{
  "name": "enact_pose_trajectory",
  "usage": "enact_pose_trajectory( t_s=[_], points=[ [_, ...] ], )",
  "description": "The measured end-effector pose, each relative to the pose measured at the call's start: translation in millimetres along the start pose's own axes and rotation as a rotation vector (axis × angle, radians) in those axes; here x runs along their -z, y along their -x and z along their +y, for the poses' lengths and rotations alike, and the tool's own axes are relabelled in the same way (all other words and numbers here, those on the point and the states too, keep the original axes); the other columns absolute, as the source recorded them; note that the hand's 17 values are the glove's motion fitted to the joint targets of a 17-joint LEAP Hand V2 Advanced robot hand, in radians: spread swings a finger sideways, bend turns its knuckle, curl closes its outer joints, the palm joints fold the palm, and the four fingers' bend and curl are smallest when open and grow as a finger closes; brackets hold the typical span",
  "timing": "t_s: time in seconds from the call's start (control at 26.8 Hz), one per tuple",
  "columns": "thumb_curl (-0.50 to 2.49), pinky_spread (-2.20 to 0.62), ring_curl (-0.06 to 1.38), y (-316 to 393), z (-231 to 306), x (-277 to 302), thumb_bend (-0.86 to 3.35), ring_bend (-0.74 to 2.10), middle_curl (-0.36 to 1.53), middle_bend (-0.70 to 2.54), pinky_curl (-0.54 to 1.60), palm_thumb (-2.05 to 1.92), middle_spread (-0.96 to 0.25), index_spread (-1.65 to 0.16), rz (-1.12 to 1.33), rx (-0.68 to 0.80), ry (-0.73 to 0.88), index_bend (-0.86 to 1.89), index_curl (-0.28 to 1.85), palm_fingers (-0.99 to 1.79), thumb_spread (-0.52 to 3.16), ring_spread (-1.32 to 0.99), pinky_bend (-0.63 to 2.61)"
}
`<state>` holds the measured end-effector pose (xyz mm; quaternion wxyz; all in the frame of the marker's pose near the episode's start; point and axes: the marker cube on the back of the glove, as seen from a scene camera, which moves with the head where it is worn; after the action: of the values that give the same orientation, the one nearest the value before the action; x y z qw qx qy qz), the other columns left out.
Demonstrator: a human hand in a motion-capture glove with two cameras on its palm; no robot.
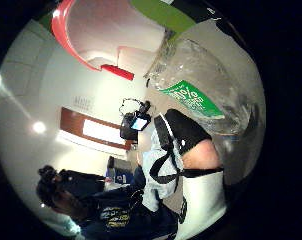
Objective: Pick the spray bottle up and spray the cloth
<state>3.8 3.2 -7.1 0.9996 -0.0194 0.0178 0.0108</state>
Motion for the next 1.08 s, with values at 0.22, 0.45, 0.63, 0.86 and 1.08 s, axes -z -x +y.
enact_pose_trajectory(
  t_s=[0.22, 0.45, 0.63, 0.86, 1.08],
  points=[
    [0.22, 0.26, 0.21, 7, -9, -12, 0.21, 0.38, 0.24, 0.32, 0.23, 0.59, -0.05, -0.35, -0.08, 0.043, 0.045, 0.28, 0.2, 0.51, 1.02, -0.09, 0.31],
    [0.27, 0.25, 0.22, 3, -23, -7, 0.21, 0.39, 0.29, 0.39, 0.21, 0.68, -0.1, -0.33, -0.297, 0.06, 0.051, 0.32, 0.26, 0.77, 1.04, -0.13, 0.2],
    [0.33, 0.0, 0.29, 2, -23, 9, 0.2, 0.56, 0.33, 0.45, 0.27, 0.78, -0.15, -0.31, -0.373, 0.034, 0.029, 0.08, 0.22, 1.17, 0.95, -0.2, 0.35],
    [0.39, -0.16, 0.36, 10, -23, 10, 0.14, 0.61, 0.38, 0.46, 0.33, 0.84, -0.14, -0.29, -0.333, 0.131, 0.0, 0.16, 0.27, 1.29, 0.81, -0.2, 0.43],
    [0.45, -0.22, 0.38, 18, -7, 6, 0.11, 0.6, 0.4, 0.44, 0.36, 0.9, -0.15, -0.27, -0.403, 0.171, 0.03, 0.15, 0.3, 1.31, 0.73, -0.21, 0.49]
  ],
)
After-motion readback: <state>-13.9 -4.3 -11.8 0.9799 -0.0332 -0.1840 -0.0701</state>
